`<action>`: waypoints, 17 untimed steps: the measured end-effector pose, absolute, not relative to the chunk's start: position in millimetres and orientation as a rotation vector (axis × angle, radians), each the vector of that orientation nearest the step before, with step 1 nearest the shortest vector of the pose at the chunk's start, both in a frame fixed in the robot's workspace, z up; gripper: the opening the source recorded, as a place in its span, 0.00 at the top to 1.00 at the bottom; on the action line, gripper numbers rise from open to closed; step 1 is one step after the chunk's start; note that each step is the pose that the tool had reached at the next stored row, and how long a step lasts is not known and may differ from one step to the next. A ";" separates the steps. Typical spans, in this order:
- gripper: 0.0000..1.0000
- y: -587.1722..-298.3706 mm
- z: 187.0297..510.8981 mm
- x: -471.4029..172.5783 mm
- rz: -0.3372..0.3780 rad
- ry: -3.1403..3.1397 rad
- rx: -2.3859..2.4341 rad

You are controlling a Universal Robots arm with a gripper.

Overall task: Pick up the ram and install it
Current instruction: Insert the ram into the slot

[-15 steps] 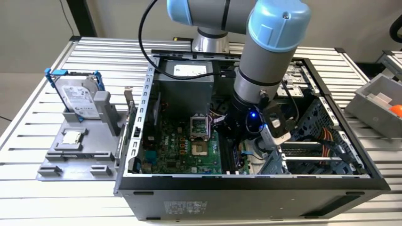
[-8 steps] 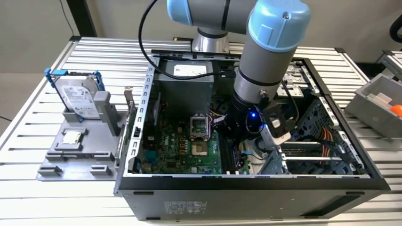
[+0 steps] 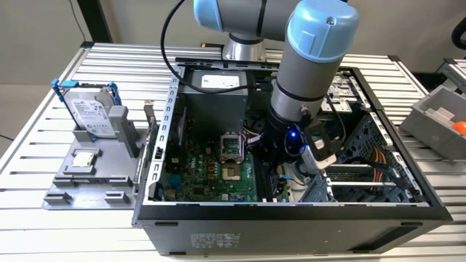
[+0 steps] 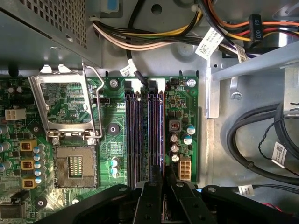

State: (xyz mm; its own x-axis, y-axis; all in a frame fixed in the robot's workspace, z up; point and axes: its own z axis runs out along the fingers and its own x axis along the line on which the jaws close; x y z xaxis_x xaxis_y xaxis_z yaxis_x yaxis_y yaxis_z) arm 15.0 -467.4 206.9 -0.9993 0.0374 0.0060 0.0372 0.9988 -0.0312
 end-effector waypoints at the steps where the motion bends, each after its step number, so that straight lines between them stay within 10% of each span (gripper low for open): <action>1: 1.00 -467.4 206.8 15.0 0.049 -3.134 -0.059; 15: 1.00 -467.1 206.4 15.1 0.047 -3.134 -0.058; 16: 0.00 -467.2 206.5 15.1 0.048 -3.134 -0.058; 17: 0.00 -467.3 206.6 15.1 0.048 -3.134 -0.058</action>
State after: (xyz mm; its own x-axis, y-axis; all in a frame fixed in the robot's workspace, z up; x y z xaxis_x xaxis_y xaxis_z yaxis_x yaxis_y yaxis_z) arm 15.1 -467.3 206.6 -0.9993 0.0373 0.0059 0.0371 0.9988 -0.0309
